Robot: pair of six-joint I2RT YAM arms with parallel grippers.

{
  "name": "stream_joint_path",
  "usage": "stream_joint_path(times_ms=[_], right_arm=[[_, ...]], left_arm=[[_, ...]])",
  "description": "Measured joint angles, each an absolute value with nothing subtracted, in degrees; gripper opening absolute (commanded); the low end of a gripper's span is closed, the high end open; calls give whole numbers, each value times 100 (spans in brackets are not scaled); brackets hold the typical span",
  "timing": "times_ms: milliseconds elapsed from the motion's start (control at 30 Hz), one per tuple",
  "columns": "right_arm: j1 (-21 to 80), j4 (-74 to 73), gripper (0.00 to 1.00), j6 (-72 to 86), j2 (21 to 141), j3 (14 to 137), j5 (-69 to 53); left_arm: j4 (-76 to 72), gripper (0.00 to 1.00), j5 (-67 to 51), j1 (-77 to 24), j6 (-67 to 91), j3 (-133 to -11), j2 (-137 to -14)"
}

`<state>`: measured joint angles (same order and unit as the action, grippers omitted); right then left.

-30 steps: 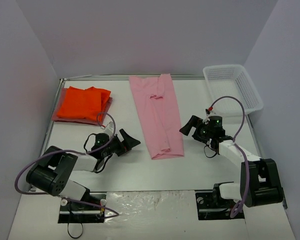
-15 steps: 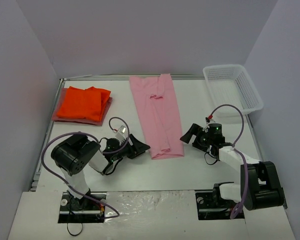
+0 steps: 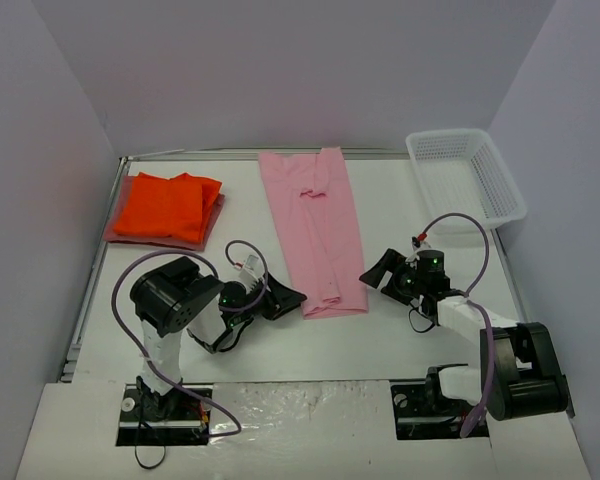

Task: Fold and stack the t-shirts
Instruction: Grab the bottom of the folded rectangular tshirt with both arms

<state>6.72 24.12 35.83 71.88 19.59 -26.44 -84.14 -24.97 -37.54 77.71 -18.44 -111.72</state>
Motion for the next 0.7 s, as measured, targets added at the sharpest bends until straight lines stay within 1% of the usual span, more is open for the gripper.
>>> stream_joint_path(times_ms=[200,333,433,600,700], right_arm=[[674,2429,78,3603,7188,1942,-2694],[679,2346,79,3599,7140,1942,-2692],[679,2171,79,3599,7041,1942,-2689],[696,1964,77,3597,6936,1942,-2683],[733,1949,77,3597,6936,1942,-2683]], left_arm=[[-8294,42,-2480,-3844,7769,-1811,-11085],[-7767,42,-2473,-3881,7754,-1688,-10718],[-6897,42,-2386,-3938,7609,-1684,-10165],[-4877,42,-2016,-4128,7148,-1966,-9118],[-4178,40,-1848,-4195,6928,-2202,-8927]])
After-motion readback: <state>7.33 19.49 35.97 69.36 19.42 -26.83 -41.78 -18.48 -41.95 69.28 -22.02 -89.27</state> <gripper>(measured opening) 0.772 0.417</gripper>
